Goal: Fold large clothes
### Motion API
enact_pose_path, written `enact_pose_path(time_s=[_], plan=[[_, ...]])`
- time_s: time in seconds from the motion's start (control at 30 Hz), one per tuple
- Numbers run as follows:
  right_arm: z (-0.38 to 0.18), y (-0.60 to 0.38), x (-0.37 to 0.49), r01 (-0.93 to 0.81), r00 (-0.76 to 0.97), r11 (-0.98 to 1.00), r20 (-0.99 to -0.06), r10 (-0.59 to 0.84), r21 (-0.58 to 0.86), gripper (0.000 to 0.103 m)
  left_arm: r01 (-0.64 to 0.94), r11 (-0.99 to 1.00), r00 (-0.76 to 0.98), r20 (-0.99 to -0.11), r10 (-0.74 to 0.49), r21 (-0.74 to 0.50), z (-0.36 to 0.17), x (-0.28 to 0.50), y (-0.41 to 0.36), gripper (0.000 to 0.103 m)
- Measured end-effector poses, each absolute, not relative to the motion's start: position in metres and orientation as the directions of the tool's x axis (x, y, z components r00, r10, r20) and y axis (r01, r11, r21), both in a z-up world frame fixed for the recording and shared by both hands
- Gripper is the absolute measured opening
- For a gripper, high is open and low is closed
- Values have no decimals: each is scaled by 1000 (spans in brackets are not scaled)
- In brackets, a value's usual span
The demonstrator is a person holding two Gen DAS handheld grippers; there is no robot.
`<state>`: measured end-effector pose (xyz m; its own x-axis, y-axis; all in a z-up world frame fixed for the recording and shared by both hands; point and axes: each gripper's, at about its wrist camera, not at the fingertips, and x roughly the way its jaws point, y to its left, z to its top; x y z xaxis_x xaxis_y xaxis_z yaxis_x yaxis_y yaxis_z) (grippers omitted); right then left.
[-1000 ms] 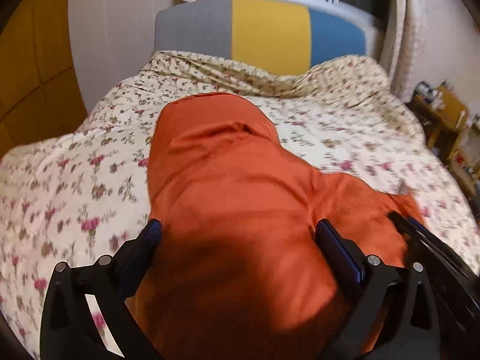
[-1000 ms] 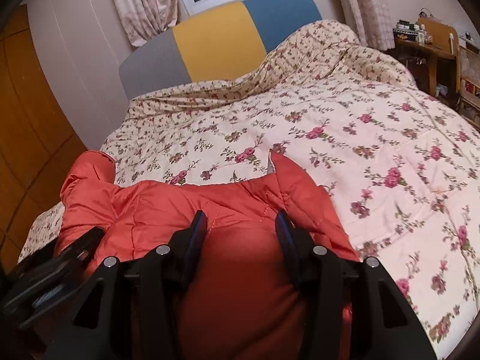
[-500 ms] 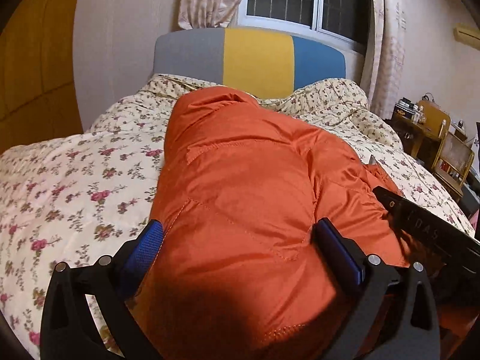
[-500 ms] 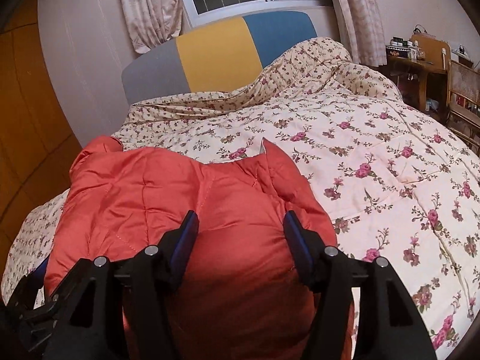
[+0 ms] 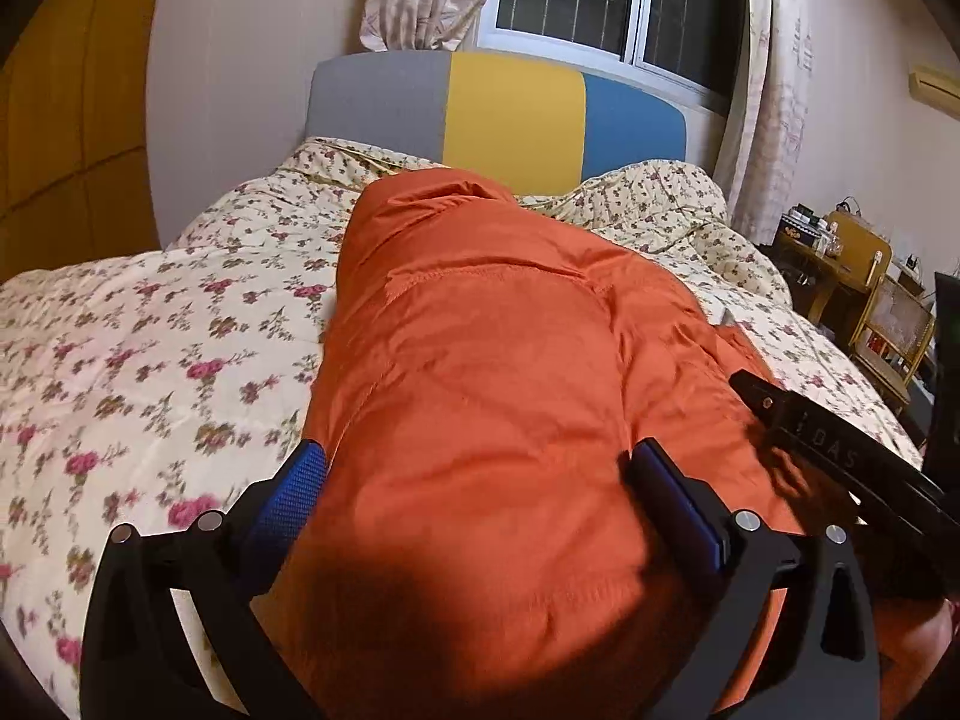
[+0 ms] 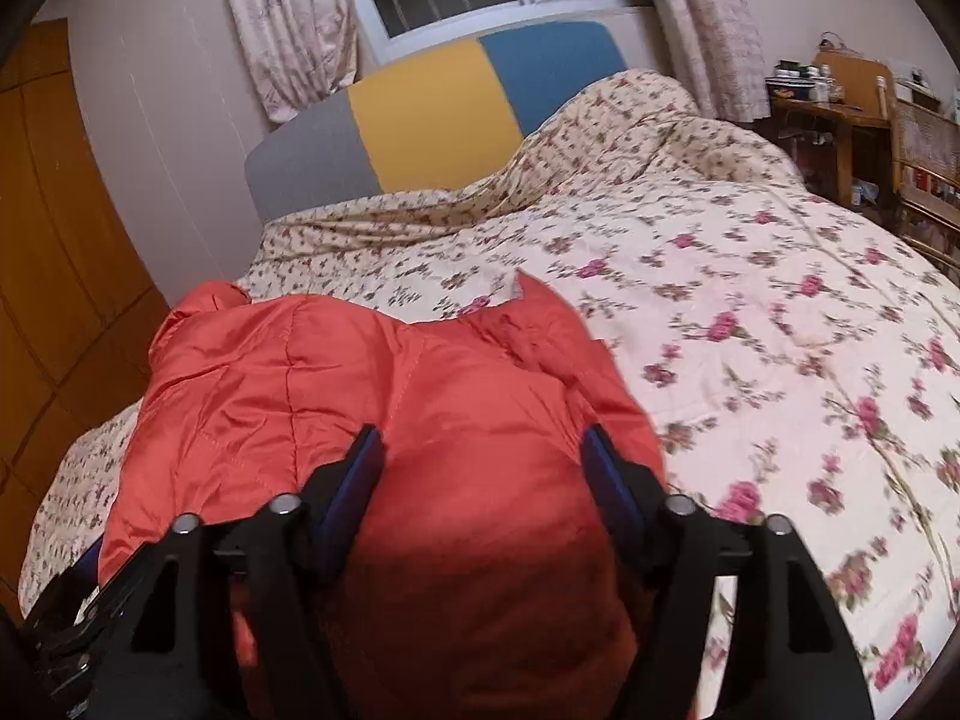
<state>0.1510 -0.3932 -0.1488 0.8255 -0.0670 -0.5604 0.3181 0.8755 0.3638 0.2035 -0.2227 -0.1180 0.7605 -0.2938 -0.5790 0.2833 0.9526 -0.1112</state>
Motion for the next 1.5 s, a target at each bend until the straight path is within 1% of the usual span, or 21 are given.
enact_pose_path(time_s=[0.03, 0.13, 0.27, 0.37, 0.53, 0.63, 0.73, 0.83, 0.93, 1.07, 1.3, 1.43, 1.5], plan=[[-151, -394, 147, 326, 825, 867, -562, -66, 377, 85, 282, 952, 762, -574, -299, -121, -118, 196, -220, 100], [-156, -399, 138, 327, 831, 847, -554, -47, 419, 84, 286, 952, 784, -545, -298, -109, -125, 181, -218, 100], [-154, -397, 142, 334, 820, 852, -570, -51, 403, 85, 279, 957, 779, -565, -271, -75, -126, 185, -224, 100], [-153, -398, 139, 332, 818, 849, -574, -42, 411, 85, 292, 951, 767, -568, -299, -105, -124, 186, -218, 100], [-147, -396, 132, 342, 800, 849, -599, -39, 403, 94, 327, 931, 700, -619, -356, -165, -117, 187, -203, 100], [-141, -397, 121, 332, 797, 843, -604, -10, 423, 96, 325, 918, 663, -637, -393, -228, -111, 186, -190, 100], [-136, -397, 113, 319, 797, 843, -604, 8, 433, 97, 315, 914, 660, -634, -404, -255, -107, 183, -176, 100], [-135, -397, 105, 285, 784, 835, -616, 80, 471, 100, 311, 913, 653, -639, -407, -265, -105, 182, -163, 100], [-139, -396, 101, 250, 758, 836, -636, 145, 488, 101, 314, 904, 622, -656, -427, -291, -103, 184, -150, 100], [-146, -401, 94, 216, 735, 835, -648, 202, 506, 101, 329, 878, 584, -657, -478, -347, -102, 185, -136, 100], [-170, -420, 106, 219, 672, 709, -630, 389, 671, 101, 382, 845, 475, -705, -527, -374, -114, 198, -148, 100], [-172, -424, 118, 210, 639, 691, -632, 438, 691, 101, 418, 816, 448, -691, -567, -398, -119, 204, -155, 100], [-173, -427, 124, 194, 629, 681, -622, 466, 706, 101, 421, 791, 415, -682, -603, -444, -122, 208, -156, 100]])
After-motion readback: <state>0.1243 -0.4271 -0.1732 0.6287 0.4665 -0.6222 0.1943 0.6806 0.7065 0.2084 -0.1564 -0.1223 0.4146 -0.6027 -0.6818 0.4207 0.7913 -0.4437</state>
